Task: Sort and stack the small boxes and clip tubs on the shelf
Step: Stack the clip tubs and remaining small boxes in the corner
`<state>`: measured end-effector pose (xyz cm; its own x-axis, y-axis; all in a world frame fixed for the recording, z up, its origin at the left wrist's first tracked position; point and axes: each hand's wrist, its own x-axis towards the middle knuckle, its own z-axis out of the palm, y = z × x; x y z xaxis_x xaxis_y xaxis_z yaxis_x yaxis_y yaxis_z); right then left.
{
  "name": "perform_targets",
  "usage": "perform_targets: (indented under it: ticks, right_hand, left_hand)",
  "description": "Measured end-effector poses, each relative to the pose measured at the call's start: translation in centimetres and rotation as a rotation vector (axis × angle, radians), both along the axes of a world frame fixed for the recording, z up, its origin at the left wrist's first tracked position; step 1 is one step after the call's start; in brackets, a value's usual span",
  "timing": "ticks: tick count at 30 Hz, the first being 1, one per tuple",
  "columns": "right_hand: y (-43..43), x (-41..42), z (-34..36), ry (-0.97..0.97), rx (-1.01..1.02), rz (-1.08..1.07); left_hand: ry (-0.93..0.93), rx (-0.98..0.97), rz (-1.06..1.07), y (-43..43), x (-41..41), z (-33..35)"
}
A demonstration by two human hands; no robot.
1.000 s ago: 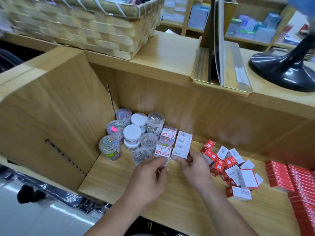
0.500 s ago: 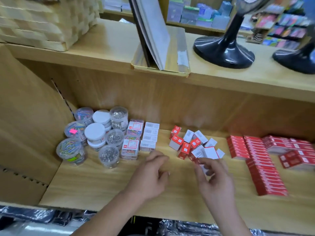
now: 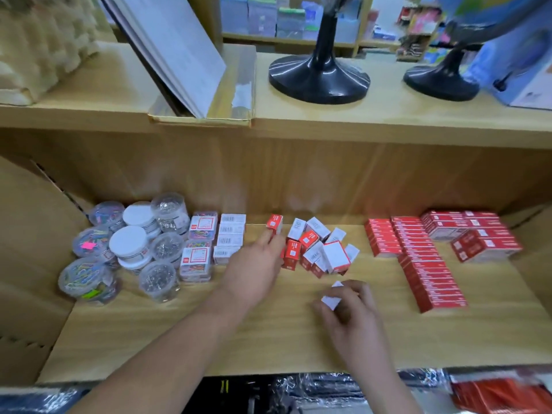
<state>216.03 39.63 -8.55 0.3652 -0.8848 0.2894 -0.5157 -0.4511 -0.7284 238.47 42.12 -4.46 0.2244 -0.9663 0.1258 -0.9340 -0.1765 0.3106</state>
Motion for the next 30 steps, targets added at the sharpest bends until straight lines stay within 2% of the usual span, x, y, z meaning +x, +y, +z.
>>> perform_targets:
  ticks: [3, 5, 8, 13, 22, 30]
  right_hand:
    - [0.6, 0.2, -0.1, -0.169, 0.123, 0.003]
    - [0.9, 0.3, -0.1, -0.236, 0.189, 0.047]
    - [0.9, 0.7, -0.5, -0.155, 0.183, 0.125]
    - [0.4, 0.8, -1.5, 0.039, 0.116, 0.139]
    - [-0.4, 0.5, -1.1, -0.050, 0.246, 0.178]
    - [-0.1, 0.9, -1.0, -0.092, 0.215, 0.182]
  left_hand:
    - [0.001, -0.039, 0.009, 2.9, -0.6, 0.2]
    - [0.070, -0.071, -0.015, 5.4, -0.8, -1.0]
    - [0.218, -0.108, -0.006, 8.6, -0.8, -3.4]
    - [0.435, -0.220, 0.179, 10.4, -0.7, -5.0]
    - [0.370, -0.271, 0.264, 8.8, -1.9, -5.3]
    - [0.738, -0.308, 0.156, 9.8, -0.7, -6.0]
